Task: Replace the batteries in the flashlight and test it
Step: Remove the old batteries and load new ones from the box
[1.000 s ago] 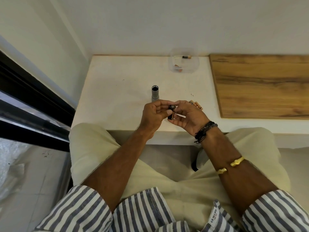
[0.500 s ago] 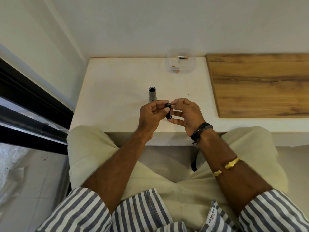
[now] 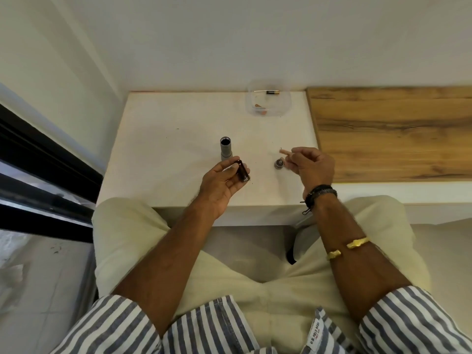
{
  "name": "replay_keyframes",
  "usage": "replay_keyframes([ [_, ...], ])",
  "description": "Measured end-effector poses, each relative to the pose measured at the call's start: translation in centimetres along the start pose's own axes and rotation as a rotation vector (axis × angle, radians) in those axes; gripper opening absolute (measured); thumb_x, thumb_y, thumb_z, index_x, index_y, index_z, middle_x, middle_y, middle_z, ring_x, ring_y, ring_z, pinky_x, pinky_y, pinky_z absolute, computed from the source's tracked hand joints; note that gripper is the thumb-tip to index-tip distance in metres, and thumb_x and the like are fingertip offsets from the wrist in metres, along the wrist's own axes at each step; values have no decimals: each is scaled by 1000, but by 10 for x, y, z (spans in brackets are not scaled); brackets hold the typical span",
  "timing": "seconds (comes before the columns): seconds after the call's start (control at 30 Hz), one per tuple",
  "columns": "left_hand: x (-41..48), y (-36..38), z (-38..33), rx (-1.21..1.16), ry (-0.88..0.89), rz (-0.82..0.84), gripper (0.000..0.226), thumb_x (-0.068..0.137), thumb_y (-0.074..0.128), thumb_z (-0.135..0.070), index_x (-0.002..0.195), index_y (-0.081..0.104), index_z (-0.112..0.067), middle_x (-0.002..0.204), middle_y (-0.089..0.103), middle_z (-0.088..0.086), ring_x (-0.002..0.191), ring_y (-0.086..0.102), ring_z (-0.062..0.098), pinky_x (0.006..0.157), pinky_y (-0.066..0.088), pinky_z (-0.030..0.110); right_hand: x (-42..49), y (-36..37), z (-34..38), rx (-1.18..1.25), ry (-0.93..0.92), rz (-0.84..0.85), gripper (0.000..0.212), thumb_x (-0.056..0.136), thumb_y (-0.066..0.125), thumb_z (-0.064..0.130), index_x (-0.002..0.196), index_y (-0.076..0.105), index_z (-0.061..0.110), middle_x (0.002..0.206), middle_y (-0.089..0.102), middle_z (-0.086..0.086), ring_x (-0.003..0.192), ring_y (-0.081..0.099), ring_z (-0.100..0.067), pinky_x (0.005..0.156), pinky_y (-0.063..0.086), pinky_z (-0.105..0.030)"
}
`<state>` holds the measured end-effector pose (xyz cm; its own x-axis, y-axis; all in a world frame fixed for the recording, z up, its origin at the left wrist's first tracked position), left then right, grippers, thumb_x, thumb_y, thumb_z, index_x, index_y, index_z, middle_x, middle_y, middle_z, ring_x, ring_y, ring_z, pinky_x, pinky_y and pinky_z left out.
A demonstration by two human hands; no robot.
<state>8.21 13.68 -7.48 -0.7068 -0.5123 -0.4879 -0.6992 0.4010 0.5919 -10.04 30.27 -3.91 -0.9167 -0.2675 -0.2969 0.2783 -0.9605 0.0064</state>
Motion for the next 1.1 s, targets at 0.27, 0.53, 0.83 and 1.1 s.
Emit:
replay_keyframes([
  [0.27, 1, 0, 8, -11, -48, 4, 21, 95, 58, 0, 116, 62, 1, 114, 70, 23, 105, 70, 35, 87, 60, 43, 22, -29, -7, -504, -132, -207, 14, 83, 75, 10, 93, 80, 17, 84, 73, 5, 76, 66, -9, 75, 59, -25],
  [0.53, 3, 9, -6, -59, -18, 8, 21, 96, 56, -4, 116, 63, -1, 107, 73, 19, 102, 72, 30, 82, 61, 37, 32, -22, -9, -644, -105, -214, 9, 84, 75, 16, 91, 80, 19, 82, 72, 4, 77, 64, -14, 74, 55, -27],
  [0.83, -7, 25, -22, -112, 28, 132, 31, 85, 66, -12, 116, 68, -5, 114, 71, 18, 108, 69, 31, 84, 59, 36, 26, 0, 15, -564, -222, -166, 14, 82, 71, 12, 88, 80, 20, 75, 69, 12, 66, 61, 0, 61, 49, -8],
  [1.1, -2, 25, -32, -87, 70, 106, 31, 86, 65, -12, 117, 68, -6, 115, 71, 18, 107, 69, 30, 83, 59, 34, 78, 100, 74, -609, -360, 21, 15, 79, 72, 16, 88, 81, 22, 86, 78, 4, 83, 71, -15, 76, 59, -28],
])
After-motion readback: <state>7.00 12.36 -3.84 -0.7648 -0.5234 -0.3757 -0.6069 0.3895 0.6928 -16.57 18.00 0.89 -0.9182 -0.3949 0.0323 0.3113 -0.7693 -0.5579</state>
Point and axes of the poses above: each hand's wrist, its own x-axis towards the middle knuckle, its own y-axis out of the palm, z = x × y, the point moved 10 cm from there along x, towards the middle knuckle
